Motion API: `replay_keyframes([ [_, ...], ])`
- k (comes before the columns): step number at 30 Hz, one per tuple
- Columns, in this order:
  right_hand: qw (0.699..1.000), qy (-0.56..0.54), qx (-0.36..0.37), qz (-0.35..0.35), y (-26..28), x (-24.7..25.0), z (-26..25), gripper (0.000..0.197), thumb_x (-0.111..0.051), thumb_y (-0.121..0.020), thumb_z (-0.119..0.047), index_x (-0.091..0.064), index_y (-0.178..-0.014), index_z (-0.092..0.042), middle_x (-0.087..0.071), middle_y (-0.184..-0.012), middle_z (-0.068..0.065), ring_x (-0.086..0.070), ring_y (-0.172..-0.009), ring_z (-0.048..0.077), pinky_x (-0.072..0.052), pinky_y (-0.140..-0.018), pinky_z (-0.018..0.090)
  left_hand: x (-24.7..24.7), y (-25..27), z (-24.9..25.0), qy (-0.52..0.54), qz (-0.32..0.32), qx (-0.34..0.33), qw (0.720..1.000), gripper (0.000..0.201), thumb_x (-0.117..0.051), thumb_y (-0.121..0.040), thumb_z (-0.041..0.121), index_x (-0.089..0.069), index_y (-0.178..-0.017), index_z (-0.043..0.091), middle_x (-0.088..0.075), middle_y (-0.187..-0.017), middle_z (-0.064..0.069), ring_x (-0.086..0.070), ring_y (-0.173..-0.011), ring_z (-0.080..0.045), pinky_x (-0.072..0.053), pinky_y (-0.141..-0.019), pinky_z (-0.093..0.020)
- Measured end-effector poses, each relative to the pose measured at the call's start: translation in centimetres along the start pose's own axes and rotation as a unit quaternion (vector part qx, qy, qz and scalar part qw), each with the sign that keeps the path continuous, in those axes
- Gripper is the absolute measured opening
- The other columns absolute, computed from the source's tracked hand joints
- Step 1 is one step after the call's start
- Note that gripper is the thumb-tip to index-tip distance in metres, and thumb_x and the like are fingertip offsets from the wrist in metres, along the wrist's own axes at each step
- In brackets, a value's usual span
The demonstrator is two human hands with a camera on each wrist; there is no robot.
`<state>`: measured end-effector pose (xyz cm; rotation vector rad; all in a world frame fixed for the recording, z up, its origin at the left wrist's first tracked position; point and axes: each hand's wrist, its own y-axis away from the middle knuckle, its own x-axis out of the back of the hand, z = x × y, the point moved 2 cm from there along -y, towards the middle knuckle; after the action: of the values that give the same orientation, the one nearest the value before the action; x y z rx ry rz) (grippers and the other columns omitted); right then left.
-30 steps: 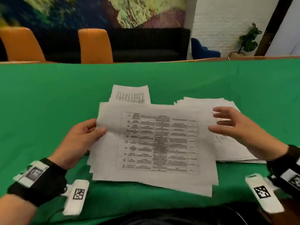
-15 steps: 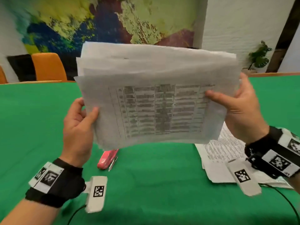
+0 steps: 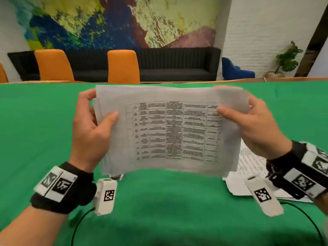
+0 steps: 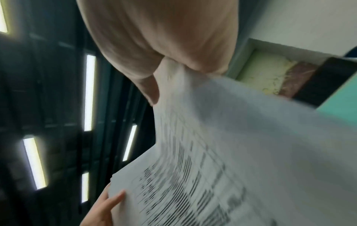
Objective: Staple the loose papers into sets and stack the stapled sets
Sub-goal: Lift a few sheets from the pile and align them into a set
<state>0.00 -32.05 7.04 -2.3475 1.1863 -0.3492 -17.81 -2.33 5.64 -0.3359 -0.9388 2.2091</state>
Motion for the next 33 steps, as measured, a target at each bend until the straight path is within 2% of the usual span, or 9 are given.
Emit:
replay_keyframes([
  [5, 0.989, 0.034, -0.145, 0.002, 3.0, 0.6, 6.0, 0.07, -0.09, -0.069, -0.046, -0.067, -0.129, -0.019, -0.076, -0.121, 0.007, -0.073, -0.111, 0.032, -0.061, -0.09, 0.046, 0.0, 4.7, -4.7, 0.02, 0.005, 0.15, 0.989, 0.036, -0.069, -0.086, 0.025, -0.053, -0.118, 0.019, -0.07, -0.105, -0.005, -0.075, -0.093, -0.028, -0.065, -0.071, -0.04],
  [8, 0.989, 0.032, -0.127, 0.061, 3.6, -0.3, 6.1, 0.034, -0.079, -0.081, -0.027, -0.074, -0.111, -0.01, -0.08, -0.107, 0.006, -0.075, -0.102, 0.038, -0.065, -0.077, 0.041, -0.9, 4.9, -4.6, 0.015, 0.016, 0.145, 0.989, 0.019, -0.065, -0.097, 0.009, -0.054, -0.109, 0.019, -0.071, -0.097, 0.004, -0.074, -0.087, -0.016, -0.065, -0.069, -0.037],
  [10, 0.994, 0.012, -0.068, 0.088, 2.4, -0.3, 4.2, 0.025, -0.074, -0.083, -0.019, -0.075, -0.108, -0.013, -0.079, -0.109, 0.008, -0.076, -0.1, 0.035, -0.065, -0.08, 0.042, -1.5, 2.8, -3.1, 0.023, 0.032, 0.099, 0.994, 0.028, -0.059, -0.098, -0.005, -0.052, -0.108, 0.02, -0.067, -0.098, 0.005, -0.071, -0.085, -0.004, -0.063, -0.07, -0.028],
  [14, 0.999, 0.008, 0.004, 0.05, 0.6, 0.1, 1.2, 0.029, -0.076, -0.082, -0.015, -0.073, -0.111, -0.017, -0.078, -0.114, 0.005, -0.076, -0.103, 0.026, -0.063, -0.085, 0.038, -1.7, 0.1, -1.6, 0.079, 0.02, 0.043, 0.996, 0.037, -0.06, -0.092, -0.004, -0.045, -0.119, 0.015, -0.062, -0.111, 0.001, -0.068, -0.097, -0.009, -0.061, -0.079, -0.029],
  [20, 0.995, 0.04, -0.075, 0.057, 2.9, 0.9, 6.4, 0.042, -0.079, -0.076, -0.023, -0.072, -0.115, -0.011, -0.078, -0.112, 0.008, -0.074, -0.106, 0.03, -0.061, -0.093, 0.048, -1.8, 5.0, -5.1, 0.056, 0.008, 0.163, 0.985, 0.042, -0.059, -0.08, 0.014, -0.047, -0.121, 0.014, -0.062, -0.103, 0.001, -0.068, -0.083, -0.006, -0.059, -0.068, -0.026],
  [23, 0.994, 0.042, -0.054, 0.087, 2.7, 0.4, 6.4, 0.036, -0.079, -0.075, -0.025, -0.075, -0.11, -0.015, -0.08, -0.108, 0.005, -0.076, -0.1, 0.026, -0.062, -0.091, 0.047, -2.4, 4.0, -4.5, 0.064, 0.013, 0.155, 0.986, 0.036, -0.055, -0.082, 0.007, -0.051, -0.116, 0.014, -0.067, -0.095, 0.008, -0.07, -0.083, -0.012, -0.062, -0.069, -0.036],
  [26, 0.995, 0.022, -0.02, 0.097, 1.7, 0.4, 5.2, 0.029, -0.078, -0.078, -0.02, -0.076, -0.107, -0.017, -0.08, -0.108, 0.005, -0.076, -0.099, 0.028, -0.063, -0.087, 0.041, -2.6, 1.5, -2.9, 0.088, 0.029, 0.115, 0.989, 0.032, -0.049, -0.086, -0.004, -0.05, -0.115, 0.009, -0.066, -0.092, 0.009, -0.067, -0.082, -0.009, -0.059, -0.066, -0.031],
  [29, 0.997, 0.013, -0.03, 0.07, 1.8, 0.9, 5.4, 0.039, -0.081, -0.076, -0.024, -0.074, -0.113, -0.013, -0.079, -0.112, 0.005, -0.076, -0.103, 0.026, -0.062, -0.089, 0.037, -2.4, 1.4, -3.2, 0.067, 0.009, 0.118, 0.991, 0.032, -0.05, -0.083, 0.006, -0.047, -0.114, 0.013, -0.062, -0.095, 0.006, -0.064, -0.078, -0.002, -0.055, -0.062, -0.023],
  [33, 0.995, 0.049, -0.085, 0.032, 3.0, 1.4, 7.0, 0.075, -0.093, -0.057, -0.062, -0.074, -0.115, -0.018, -0.078, -0.115, 0.004, -0.076, -0.103, 0.025, -0.063, -0.082, 0.032, -2.1, 3.7, -5.0, 0.036, -0.007, 0.179, 0.983, 0.03, -0.053, -0.093, 0.002, -0.047, -0.121, 0.007, -0.062, -0.104, -0.005, -0.067, -0.076, 0.002, -0.056, -0.062, -0.019],
])
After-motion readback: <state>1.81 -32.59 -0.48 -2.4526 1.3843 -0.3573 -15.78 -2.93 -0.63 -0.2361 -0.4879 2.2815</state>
